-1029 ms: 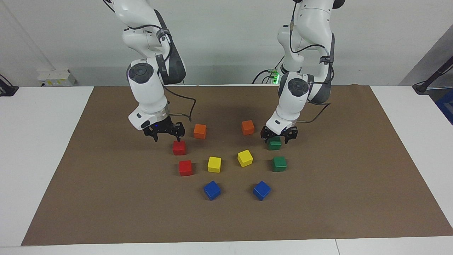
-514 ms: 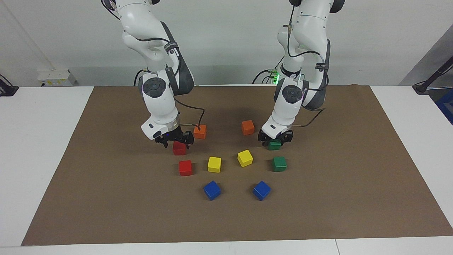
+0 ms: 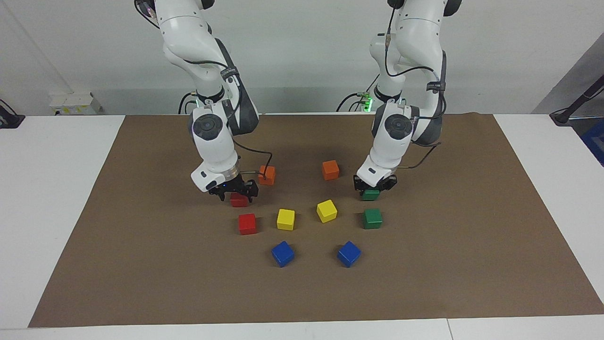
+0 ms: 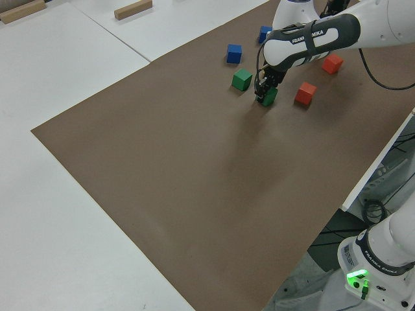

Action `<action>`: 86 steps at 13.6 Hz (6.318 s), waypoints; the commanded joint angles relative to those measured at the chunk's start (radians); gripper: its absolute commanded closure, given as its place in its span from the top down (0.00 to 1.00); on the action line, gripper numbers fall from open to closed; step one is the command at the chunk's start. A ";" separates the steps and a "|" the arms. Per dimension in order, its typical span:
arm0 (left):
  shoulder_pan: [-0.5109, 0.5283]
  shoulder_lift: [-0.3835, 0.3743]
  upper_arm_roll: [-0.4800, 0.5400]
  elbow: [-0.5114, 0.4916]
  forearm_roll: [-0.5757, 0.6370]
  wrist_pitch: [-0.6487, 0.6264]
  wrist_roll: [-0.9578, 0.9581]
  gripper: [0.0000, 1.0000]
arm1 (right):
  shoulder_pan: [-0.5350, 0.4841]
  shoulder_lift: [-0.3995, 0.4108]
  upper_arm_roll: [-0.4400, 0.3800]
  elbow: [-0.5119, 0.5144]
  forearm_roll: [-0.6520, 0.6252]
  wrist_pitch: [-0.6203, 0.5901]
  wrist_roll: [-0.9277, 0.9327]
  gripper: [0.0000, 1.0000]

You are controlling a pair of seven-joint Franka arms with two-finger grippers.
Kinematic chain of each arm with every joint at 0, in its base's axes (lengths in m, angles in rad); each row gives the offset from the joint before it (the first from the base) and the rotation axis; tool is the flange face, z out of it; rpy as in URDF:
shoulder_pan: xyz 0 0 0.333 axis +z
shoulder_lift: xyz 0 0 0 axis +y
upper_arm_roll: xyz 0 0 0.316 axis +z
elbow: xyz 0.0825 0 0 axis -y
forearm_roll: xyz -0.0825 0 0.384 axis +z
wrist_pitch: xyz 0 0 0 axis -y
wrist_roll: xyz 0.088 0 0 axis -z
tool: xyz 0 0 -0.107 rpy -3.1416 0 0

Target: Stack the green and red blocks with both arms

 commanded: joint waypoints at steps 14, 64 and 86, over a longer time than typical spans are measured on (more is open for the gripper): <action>0.607 -0.153 -0.004 -0.194 0.006 0.057 0.580 0.00 | -0.280 -0.021 0.002 0.141 -0.005 -0.219 -0.462 0.00; -0.016 0.237 -0.002 0.237 -0.006 0.114 0.083 0.24 | -0.266 0.008 0.001 0.401 -0.122 -0.466 -0.442 1.00; 0.607 -0.225 0.003 -0.118 0.005 -0.085 0.683 0.00 | 0.037 0.286 0.008 0.439 -0.116 -0.121 0.071 1.00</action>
